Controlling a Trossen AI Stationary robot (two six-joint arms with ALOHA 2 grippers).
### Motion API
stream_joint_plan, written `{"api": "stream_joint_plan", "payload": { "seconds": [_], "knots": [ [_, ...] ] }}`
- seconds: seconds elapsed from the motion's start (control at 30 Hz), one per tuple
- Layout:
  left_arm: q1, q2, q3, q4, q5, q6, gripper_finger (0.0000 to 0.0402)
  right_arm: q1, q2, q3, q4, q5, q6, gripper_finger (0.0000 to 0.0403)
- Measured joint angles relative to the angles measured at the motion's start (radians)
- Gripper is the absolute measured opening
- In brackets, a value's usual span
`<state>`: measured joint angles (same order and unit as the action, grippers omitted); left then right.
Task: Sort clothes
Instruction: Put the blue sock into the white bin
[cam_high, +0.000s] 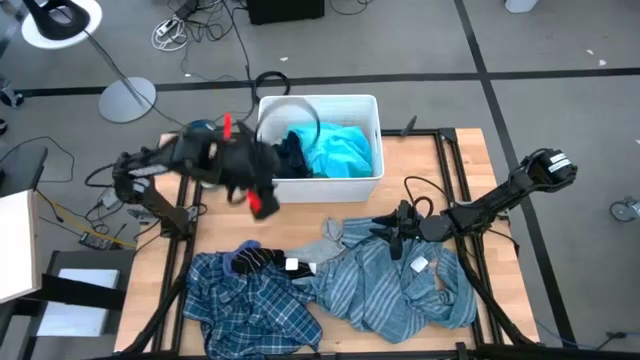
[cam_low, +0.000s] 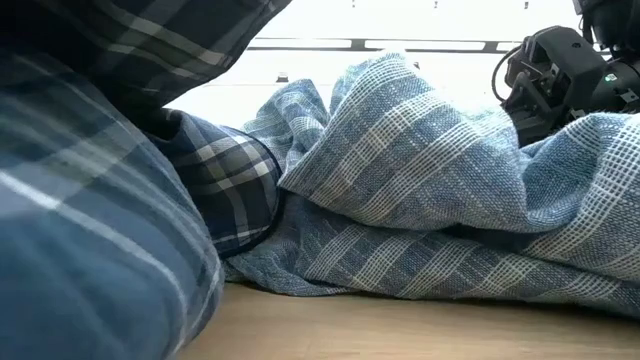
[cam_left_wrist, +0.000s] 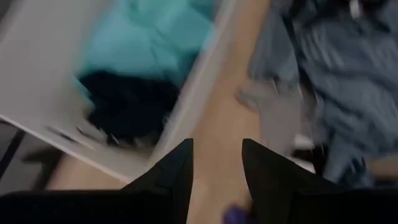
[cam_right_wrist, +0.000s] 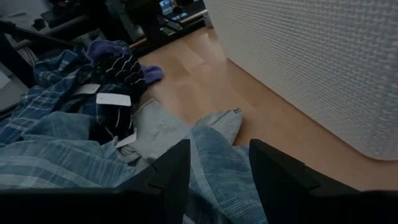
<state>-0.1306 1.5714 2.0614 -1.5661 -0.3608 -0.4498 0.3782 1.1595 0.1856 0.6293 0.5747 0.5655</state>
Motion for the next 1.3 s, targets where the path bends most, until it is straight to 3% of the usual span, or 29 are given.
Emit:
{"api": "stream_joint_plan", "payload": {
  "seconds": [0.2,0.33,0.47,0.73,1.17,1.3],
  "knots": [
    [-0.194,-0.107,-0.34,0.02,-0.035,-0.311,0.0142,0.004,0.0,0.0,0.002,-0.006,0.001,0.0166],
    [-0.309,-0.175,-0.546,0.082,0.005,-0.536,0.0142,0.005,0.0,0.0,0.003,-0.007,0.007,0.0166],
    [-0.405,-0.207,-0.72,0.207,0.054,-0.66,0.0142,0.004,0.0,0.0,0.005,-0.007,0.008,0.0166],
    [-0.462,-0.211,-0.975,0.511,0.111,-0.687,0.0142,0.004,0.0,0.0,0.006,0.012,0.008,0.0166],
    [-0.444,-0.211,-1.381,0.888,0.081,-0.695,0.0142,-0.003,0.0,0.0,0.009,0.036,-0.009,0.0166],
    [-0.421,-0.211,-1.487,1.022,0.069,-0.79,0.0108,-0.003,0.0,0.0,0.011,0.039,-0.009,0.0166]
  ]
}}
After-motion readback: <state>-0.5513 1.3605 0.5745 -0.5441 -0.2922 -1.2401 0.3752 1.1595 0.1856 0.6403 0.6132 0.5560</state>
